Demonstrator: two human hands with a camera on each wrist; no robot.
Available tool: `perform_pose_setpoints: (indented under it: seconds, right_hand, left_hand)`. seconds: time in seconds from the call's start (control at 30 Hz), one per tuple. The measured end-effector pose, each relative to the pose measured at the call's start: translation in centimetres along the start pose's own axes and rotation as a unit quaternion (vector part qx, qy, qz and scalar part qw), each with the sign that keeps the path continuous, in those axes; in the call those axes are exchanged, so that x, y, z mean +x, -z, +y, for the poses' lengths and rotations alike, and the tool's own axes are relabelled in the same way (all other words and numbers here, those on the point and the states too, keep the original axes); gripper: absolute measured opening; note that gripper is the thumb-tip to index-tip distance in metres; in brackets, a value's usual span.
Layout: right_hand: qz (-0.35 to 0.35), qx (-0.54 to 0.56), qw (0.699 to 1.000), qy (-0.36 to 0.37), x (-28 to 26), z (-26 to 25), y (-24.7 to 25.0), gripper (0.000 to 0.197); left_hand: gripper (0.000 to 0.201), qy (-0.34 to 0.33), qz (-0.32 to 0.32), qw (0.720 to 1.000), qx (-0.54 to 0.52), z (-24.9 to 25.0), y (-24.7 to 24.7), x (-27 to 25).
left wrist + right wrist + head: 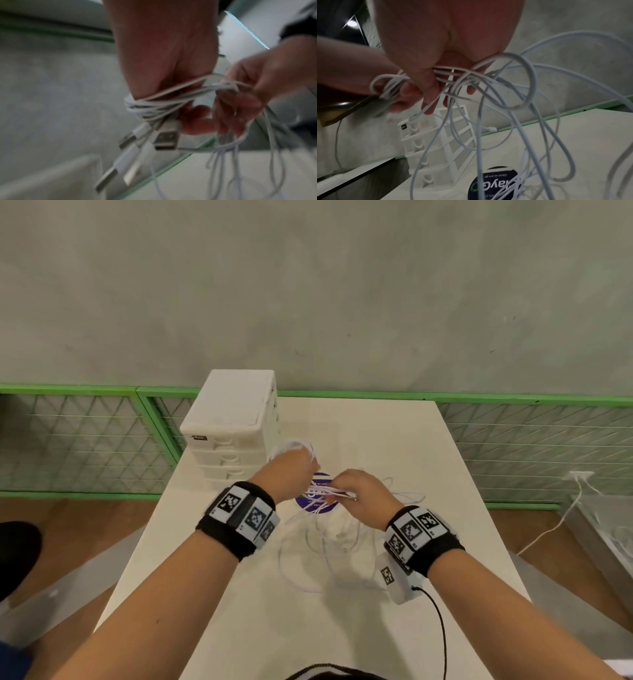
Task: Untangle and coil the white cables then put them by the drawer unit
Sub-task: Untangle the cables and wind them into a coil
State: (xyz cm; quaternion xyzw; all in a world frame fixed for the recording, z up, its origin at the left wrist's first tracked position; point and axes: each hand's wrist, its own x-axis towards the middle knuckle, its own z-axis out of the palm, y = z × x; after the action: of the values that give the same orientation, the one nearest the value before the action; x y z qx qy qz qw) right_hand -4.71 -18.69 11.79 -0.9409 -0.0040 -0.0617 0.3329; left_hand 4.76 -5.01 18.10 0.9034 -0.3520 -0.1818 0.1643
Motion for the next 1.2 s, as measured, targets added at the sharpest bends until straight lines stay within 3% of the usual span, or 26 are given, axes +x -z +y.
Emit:
perform_pose_setpoints:
  seconds: [0.07, 0.13, 0.2, 0.3, 0.37, 0.5, 0.7, 0.8, 0.93, 1.03, 1.1, 1.2]
  right_hand:
    - [0.021, 0.042, 0.999, -0.023, -0.1, 0.6, 0.8, 0.012]
    - [0.048, 0.076, 0.994, -0.069, -0.2, 1.2, 1.5, 0.02]
    - [0.11, 0.039, 0.989, -0.095, -0.4, 2.3, 2.0, 0.032]
    - [0.211, 0.012, 0.972, -0.104, -0.7, 3.4, 2.5, 0.022]
    - [0.188, 0.067, 0.974, -0.103, -1.0, 3.3, 2.4, 0.011]
    - [0.084, 0.073, 0.989, -0.102, -0.6, 2.5, 1.8, 0.01]
    - [0.185, 0.072, 0.979, -0.045, 0.5, 1.0, 2.3, 0.008]
    - [0.196, 0.058, 0.978, -0.044, 0.9, 0.3, 3.1, 0.009]
    - [0.129, -0.022, 0.985, -0.116, -0.1, 2.1, 4.1, 0.014]
    - [0.043, -0.021, 0.984, -0.173, -0.9, 3.1, 3.5, 0.021]
    - [0.04, -0.014, 0.98, -0.193, -1.0, 3.3, 2.7, 0.019]
    - [0.092, 0.021, 0.981, -0.169, -1.1, 2.8, 1.9, 0.028]
  left_hand:
    - [0.05, -0.025, -0.083, 0.992, -0.095, -0.5, -0.4, -0.6]
    - [0.06, -0.05, -0.101, 0.986, -0.121, -0.5, -0.5, -0.9]
    - [0.061, -0.069, -0.059, 0.991, -0.097, -0.7, -0.8, -0.8]
    - [0.05, -0.056, 0.045, 0.984, -0.16, -1.6, -1.0, -0.3]
    - [0.047, -0.047, 0.078, 0.978, -0.189, -1.9, -1.0, -0.2]
    - [0.051, -0.062, 0.053, 0.98, -0.183, -1.6, -1.1, -0.5]
    - [0.049, -0.054, 0.017, 0.993, -0.107, -2.2, -1.7, -0.4]
    - [0.045, -0.05, 0.016, 0.996, -0.077, -2.5, -2.3, -0.8]
    - [0.049, -0.018, 0.102, 0.99, -0.091, -4.4, -1.7, -0.5]
    - [0.05, -0.002, 0.111, 0.989, -0.099, -4.8, -1.4, -0.5]
    - [0.05, 0.0, 0.109, 0.987, -0.117, -4.5, -1.6, -0.5]
    - [0.045, 0.006, 0.072, 0.979, -0.189, -4.1, -1.5, -0.8]
